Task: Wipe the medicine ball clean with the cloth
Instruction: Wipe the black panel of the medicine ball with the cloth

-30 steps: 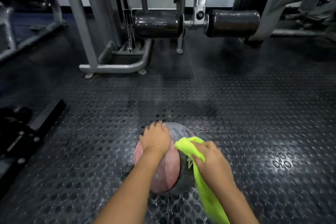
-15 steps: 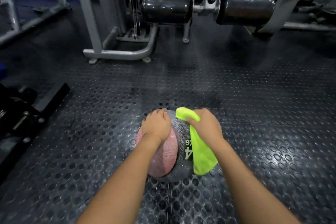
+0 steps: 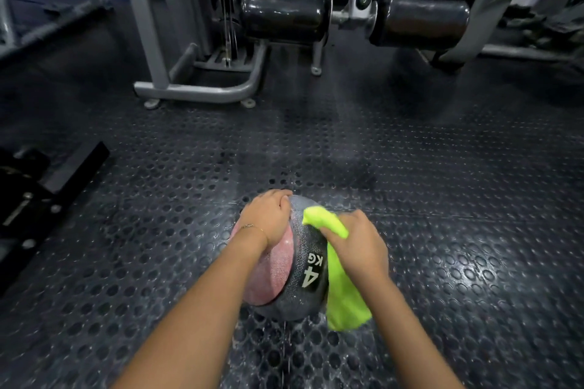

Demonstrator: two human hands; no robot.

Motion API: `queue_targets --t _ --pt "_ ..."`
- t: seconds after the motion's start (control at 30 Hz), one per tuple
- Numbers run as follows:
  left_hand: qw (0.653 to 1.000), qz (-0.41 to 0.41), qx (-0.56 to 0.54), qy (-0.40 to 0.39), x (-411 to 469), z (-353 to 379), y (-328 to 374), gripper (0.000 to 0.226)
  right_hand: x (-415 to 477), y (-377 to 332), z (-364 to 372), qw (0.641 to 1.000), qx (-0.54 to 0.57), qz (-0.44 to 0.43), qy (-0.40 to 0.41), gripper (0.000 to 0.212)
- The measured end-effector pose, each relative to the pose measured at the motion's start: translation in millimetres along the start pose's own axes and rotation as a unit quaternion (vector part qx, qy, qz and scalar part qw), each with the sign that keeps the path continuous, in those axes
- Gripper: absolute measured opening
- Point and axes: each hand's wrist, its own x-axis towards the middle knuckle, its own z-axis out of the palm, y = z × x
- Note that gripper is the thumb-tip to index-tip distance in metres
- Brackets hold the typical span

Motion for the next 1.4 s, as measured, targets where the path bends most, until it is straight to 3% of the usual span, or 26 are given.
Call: queue_targets --t 0.1,0.33,0.47,0.53,0.63,0.77,0.87,0.93,1.03,1.17,1.3,1.4 --pt "1.0 0.02 -0.011 -0.002 0.9 -0.3 -3.3 0.041 -13.9 -1.3 -1.4 0.999 -0.015 -0.04 0.013 0.028" --pt "1.0 0.024 0.001 -0.015 4.7 5.4 -0.5 0.041 36.3 -9.3 -0.9 0.999 0.001 0.031 -0.041 0.034" --pt "0.999 0.021 0.004 -0.038 6.9 -1.5 1.2 0.041 -22.7 -9.6 -2.9 0.997 -0.01 -0.069 0.012 0.027" --pt "0.998 0.019 0.052 -0.003 6.9 -0.9 1.8 0.041 -32.8 -8.2 -0.6 0.994 0.004 -0.107 0.03 0.021" --pt "0.986 -0.05 0.112 0.113 1.0 -2.7 10.7 0.036 -39.4 -8.9 3.6 0.991 0.01 -0.122 0.049 0.019" --pt "0.972 -0.178 0.015 0.156 -25.5 16.1 16.2 0.038 -47.2 -9.0 9.5 0.99 0.021 -0.132 0.05 0.028" --pt "0.973 -0.133 0.009 0.189 -50.0 35.3 8.2 0.065 -20.5 -7.8 0.1 0.992 0.12 -0.038 0.01 0.046" --pt "0.978 -0.102 0.014 0.181 -46.3 33.9 3.9 0.081 1.7 -7.0 -2.3 0.989 0.147 0.004 -0.023 0.038" --pt "0.983 -0.086 0.006 0.161 -37.3 28.4 -2.9 0.071 2.0 -12.6 -1.2 0.996 0.076 -0.048 -0.016 0.018" --pt "0.991 -0.008 -0.007 0.133 -30.1 19.4 -23.9 0.072 -12.6 1.5 0.5 0.987 0.035 -0.153 -0.026 0.039" --pt "0.994 0.053 -0.038 0.093 -30.9 11.1 -33.7 0.057 26.1 -2.4 -3.5 0.992 0.061 -0.097 -0.058 0.03" --pt "0.994 0.004 -0.014 0.104 -26.3 7.2 -29.9 0.047 14.7 -7.4 3.3 0.992 0.054 -0.108 -0.048 0.032"
